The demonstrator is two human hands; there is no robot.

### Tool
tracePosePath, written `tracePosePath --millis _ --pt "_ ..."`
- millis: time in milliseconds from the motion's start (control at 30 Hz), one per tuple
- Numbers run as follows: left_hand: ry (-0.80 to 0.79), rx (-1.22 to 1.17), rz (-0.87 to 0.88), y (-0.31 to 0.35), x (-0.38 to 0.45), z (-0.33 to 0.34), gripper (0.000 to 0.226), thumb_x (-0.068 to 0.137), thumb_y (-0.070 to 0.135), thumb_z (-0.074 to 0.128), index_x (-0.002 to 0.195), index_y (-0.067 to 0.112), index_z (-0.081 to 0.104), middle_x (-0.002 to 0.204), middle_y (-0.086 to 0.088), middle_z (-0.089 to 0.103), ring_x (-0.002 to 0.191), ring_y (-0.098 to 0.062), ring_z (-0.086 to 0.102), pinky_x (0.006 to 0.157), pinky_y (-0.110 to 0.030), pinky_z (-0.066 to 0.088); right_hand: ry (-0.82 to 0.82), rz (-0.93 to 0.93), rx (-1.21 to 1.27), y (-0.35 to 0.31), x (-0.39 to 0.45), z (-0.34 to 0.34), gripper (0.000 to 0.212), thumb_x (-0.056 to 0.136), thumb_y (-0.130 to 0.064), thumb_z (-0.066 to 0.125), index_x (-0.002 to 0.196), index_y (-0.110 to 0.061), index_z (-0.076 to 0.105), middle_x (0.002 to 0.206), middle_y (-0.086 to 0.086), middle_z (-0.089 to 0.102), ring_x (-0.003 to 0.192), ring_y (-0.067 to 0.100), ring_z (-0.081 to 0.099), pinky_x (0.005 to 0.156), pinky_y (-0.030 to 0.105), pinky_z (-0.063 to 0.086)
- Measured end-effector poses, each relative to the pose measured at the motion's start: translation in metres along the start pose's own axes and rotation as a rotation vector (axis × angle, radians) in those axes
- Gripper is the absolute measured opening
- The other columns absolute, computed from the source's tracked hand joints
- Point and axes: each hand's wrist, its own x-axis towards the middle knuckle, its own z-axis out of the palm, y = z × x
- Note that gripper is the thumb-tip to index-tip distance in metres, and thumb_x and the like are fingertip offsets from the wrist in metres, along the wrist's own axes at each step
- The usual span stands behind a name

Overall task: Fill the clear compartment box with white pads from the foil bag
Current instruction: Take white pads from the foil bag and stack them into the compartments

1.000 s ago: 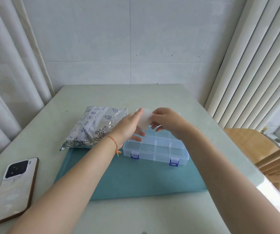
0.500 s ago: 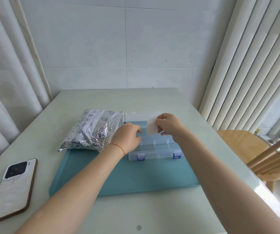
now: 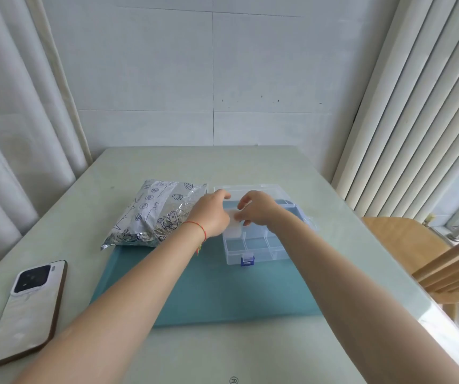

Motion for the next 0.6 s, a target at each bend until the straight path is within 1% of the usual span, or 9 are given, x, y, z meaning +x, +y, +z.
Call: tracePosePath --millis 67,167,267,367,467,500,533,567,600 --pt "-0.027 0.019 -0.007 -0.001 0.003 0.0 0.053 0.087 0.0 0.044 0.137 0.017 0.05 0.137 -0.01 0.051 0.122 -0.027 0.051 0.094 -0.03 0.045 0.022 -0.011 -0.094 -0.001 0.002 0.002 0.016 0.085 -0.007 0.069 0.095 -0.01 0.056 0.077 -0.002 0.059 0.068 0.017 0.065 0.049 0.016 0.044" --pt "-0.051 0.068 0.003 -0.001 0.007 0.0 0.052 0.087 -0.001 0.044 0.134 0.017 0.055 0.137 -0.009 0.054 0.124 -0.025 0.051 0.101 -0.03 0.041 0.03 -0.013 -0.23 0.0 0.008 0.005 0.014 0.082 -0.009 0.071 0.08 -0.013 0.058 0.084 0.005 0.068 0.079 0.022 0.07 0.07 0.027 0.053" --pt "-0.063 0.082 0.009 -0.003 0.009 -0.001 0.049 0.088 0.0 0.045 0.132 0.017 0.058 0.138 -0.009 0.053 0.125 -0.025 0.051 0.102 -0.031 0.042 0.029 -0.029 -0.234 0.001 0.012 0.008 0.005 0.081 -0.01 0.071 0.085 -0.01 0.069 0.091 0.009 0.073 0.085 0.023 0.07 0.081 0.032 0.056" --pt "-0.055 0.056 -0.006 -0.005 0.007 -0.001 0.047 0.09 0.003 0.043 0.134 0.016 0.056 0.139 -0.01 0.051 0.124 -0.026 0.051 0.098 -0.031 0.045 0.0 -0.046 -0.309 0.001 0.015 0.009 0.016 0.083 -0.014 0.068 0.097 -0.008 0.076 0.098 0.006 0.074 0.081 0.018 0.064 0.083 0.032 0.056" --pt "-0.068 -0.062 -0.066 -0.005 0.005 0.001 0.044 0.093 0.007 0.042 0.135 0.014 0.053 0.138 -0.01 0.052 0.121 -0.027 0.053 0.096 -0.03 0.045 -0.018 -0.033 -0.331 0.001 0.016 0.003 0.019 0.087 -0.015 0.064 0.1 -0.007 0.076 0.101 0.007 0.074 0.078 0.016 0.061 0.08 0.031 0.055" --pt "-0.068 -0.153 -0.095 -0.005 0.005 0.001 0.04 0.093 0.009 0.042 0.13 0.013 0.056 0.134 -0.011 0.054 0.119 -0.029 0.055 0.098 -0.031 0.045 -0.012 -0.024 -0.322 0.001 0.015 0.0 0.02 0.088 -0.015 0.062 0.1 -0.006 0.075 0.101 0.007 0.074 0.076 0.016 0.061 0.075 0.029 0.054" --pt "-0.063 -0.279 -0.131 -0.004 0.004 0.002 0.032 0.093 0.012 0.043 0.12 0.014 0.06 0.126 -0.011 0.059 0.115 -0.03 0.058 0.099 -0.035 0.047 -0.011 -0.013 -0.302 0.001 0.014 -0.003 0.02 0.089 -0.014 0.06 0.101 -0.006 0.075 0.1 0.006 0.074 0.074 0.015 0.061 0.069 0.025 0.052" --pt "-0.054 -0.413 -0.171 -0.003 0.004 0.003 0.021 0.093 0.015 0.044 0.105 0.016 0.062 0.113 -0.013 0.061 0.107 -0.031 0.061 0.098 -0.041 0.049 -0.016 -0.002 -0.273 0.002 0.012 -0.005 0.021 0.09 -0.012 0.057 0.101 -0.006 0.074 0.099 0.004 0.074 0.071 0.014 0.061 0.066 0.022 0.049" --pt "-0.041 -0.531 -0.203 0.0 0.002 0.003 0.015 0.094 0.018 0.044 0.092 0.015 0.058 0.099 -0.013 0.059 0.097 -0.031 0.062 0.096 -0.047 0.051 -0.028 0.005 -0.247 0.002 0.011 -0.006 0.023 0.091 -0.01 0.054 0.102 -0.006 0.074 0.099 0.003 0.074 0.07 0.013 0.061 0.067 0.021 0.048"
